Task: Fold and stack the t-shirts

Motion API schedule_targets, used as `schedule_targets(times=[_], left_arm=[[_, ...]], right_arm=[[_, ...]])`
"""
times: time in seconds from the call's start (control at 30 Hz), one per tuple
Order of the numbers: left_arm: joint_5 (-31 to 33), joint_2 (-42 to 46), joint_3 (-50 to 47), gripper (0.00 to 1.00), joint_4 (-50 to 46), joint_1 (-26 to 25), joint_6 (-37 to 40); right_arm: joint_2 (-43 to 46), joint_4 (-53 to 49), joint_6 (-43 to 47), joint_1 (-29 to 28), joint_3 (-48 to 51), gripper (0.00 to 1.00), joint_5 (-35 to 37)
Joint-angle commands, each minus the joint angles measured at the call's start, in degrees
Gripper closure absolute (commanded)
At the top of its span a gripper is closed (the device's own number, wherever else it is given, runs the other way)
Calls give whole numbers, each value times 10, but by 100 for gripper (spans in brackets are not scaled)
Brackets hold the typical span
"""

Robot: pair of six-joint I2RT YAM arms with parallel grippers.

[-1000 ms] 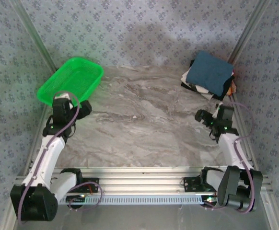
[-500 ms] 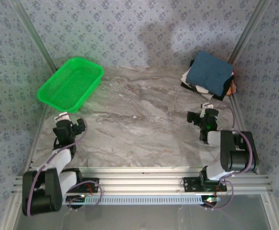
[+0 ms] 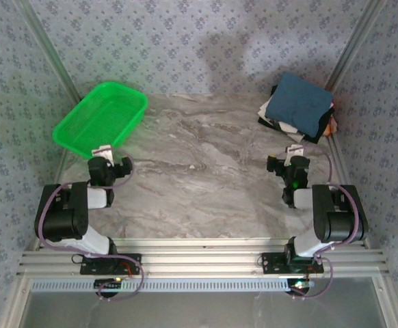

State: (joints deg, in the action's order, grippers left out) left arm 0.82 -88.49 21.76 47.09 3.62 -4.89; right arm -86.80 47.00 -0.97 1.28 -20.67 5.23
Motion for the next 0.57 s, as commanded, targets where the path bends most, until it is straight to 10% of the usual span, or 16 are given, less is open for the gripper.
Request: schedule_targets(times=[0.0,0.53], left_arm=[[-8,8,12,0,6,-5,15],[14,7,16,0,-1,-19,27]], right_arm=[[-5,12,13,-1,-9,0,14],[-4,5,17,3,-11,0,-9]])
